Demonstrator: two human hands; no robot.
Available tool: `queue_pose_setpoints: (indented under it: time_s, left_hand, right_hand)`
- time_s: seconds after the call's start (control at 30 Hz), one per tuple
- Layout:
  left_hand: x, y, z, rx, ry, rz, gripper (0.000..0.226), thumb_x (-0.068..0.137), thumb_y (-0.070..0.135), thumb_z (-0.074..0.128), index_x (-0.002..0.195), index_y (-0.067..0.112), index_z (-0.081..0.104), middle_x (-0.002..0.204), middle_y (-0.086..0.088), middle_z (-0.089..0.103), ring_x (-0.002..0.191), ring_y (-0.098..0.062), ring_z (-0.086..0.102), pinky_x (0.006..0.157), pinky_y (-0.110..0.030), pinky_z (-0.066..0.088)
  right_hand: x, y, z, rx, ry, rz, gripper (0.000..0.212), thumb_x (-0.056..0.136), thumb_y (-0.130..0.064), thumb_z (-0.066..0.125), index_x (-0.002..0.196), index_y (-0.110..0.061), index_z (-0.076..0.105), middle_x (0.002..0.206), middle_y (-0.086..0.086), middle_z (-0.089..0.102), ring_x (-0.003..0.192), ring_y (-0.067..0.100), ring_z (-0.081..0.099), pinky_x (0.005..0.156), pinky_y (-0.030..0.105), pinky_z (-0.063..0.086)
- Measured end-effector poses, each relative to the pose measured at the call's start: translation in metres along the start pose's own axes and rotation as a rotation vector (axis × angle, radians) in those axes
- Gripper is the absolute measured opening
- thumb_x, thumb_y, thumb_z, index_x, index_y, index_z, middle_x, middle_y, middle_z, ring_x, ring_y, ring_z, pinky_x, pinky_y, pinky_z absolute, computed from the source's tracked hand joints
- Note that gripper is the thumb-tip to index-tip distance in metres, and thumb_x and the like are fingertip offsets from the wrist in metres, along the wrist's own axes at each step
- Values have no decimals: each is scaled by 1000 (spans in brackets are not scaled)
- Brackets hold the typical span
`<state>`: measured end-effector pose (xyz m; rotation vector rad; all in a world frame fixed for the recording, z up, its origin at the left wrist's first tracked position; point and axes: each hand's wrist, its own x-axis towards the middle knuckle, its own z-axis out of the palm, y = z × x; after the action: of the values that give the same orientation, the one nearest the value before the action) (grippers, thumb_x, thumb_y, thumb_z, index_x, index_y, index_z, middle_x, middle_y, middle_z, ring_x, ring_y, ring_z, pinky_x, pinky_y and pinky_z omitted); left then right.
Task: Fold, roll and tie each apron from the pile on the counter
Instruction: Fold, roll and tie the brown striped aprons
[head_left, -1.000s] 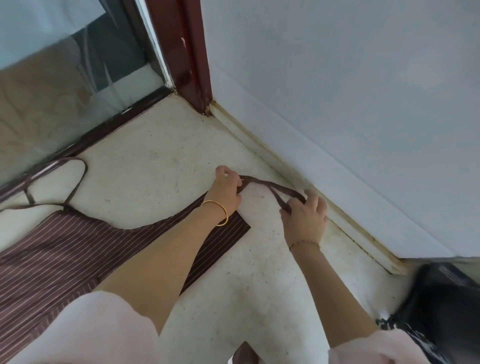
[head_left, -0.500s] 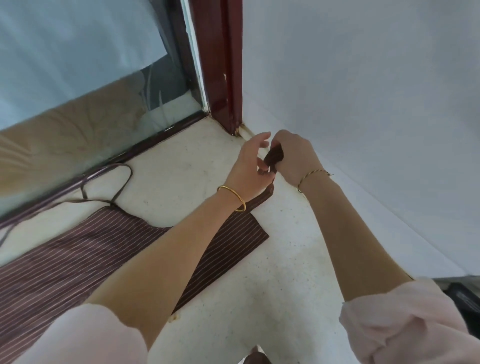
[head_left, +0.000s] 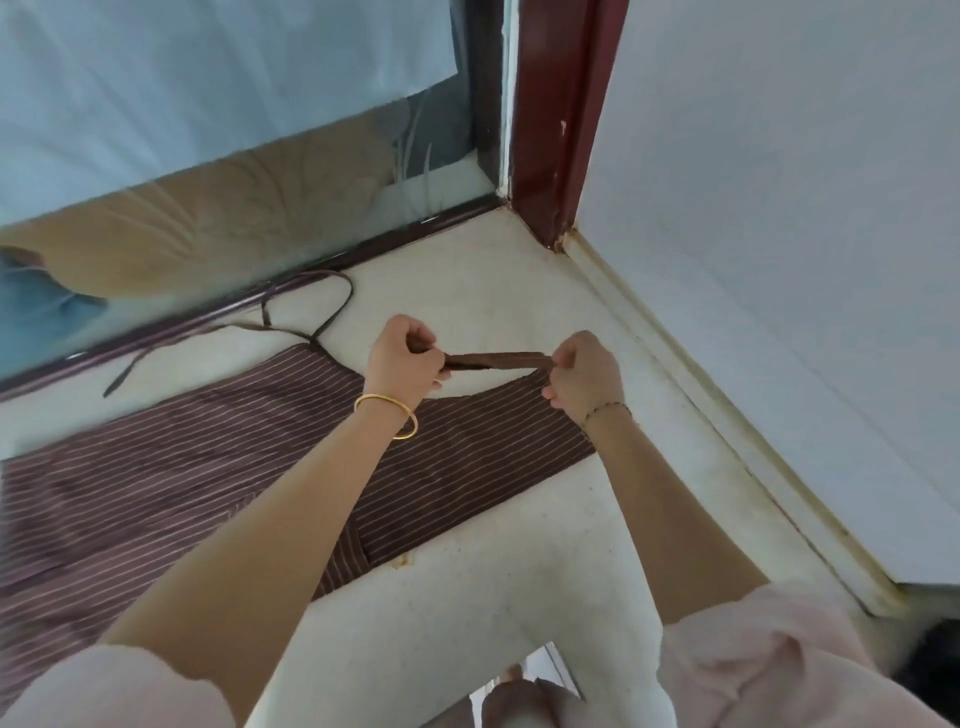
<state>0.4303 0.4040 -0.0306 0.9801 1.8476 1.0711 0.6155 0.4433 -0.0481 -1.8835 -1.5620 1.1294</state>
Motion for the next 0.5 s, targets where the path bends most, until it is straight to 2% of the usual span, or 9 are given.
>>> queue_pose_setpoints:
  time_s: [0.1,0.2,0.37,0.43,0.5]
  left_hand:
    - [-5,-45,-22,154,-24,-110,20,89,-6,49,101,9,56,96,-11,62,70,-18,69,65,-27,58]
    - [-7,-79,-35,296,-92,-188,30,90,-10,47,113,6,58,108,-9,56,74,-19,68,63,-21,57]
    - [-7,-113,-48,585,-136,-172,20,92,2,50,103,16,59,121,-11,42,83,-26,64,81,-37,57]
    - [-8,-118,-49,575,-101,-159,19,94,2,46,103,16,56,118,-12,44,81,-25,62,75,-37,58]
    - [-11,-119,-50,526,-76,-126,23,94,-2,41,98,18,52,110,-15,53,73,-19,58,65,-29,55]
  right_hand:
    - [-11,31,42,-232,-129,16,12,89,-1,46,95,-11,51,102,10,59,86,23,59,82,31,51]
    - [-12,52,64,-372,-203,13,27,91,-4,48,116,-7,54,122,12,49,100,25,55,86,28,45]
    - [-5,68,72,-372,-165,45,47,89,-1,46,135,-10,43,132,13,42,114,29,49,100,37,43]
    - [-1,71,71,-334,-160,57,52,88,0,46,138,-14,40,130,14,44,112,30,50,101,40,42]
    - [3,72,71,-307,-159,66,54,87,0,46,138,-16,39,127,15,46,109,31,52,100,40,43]
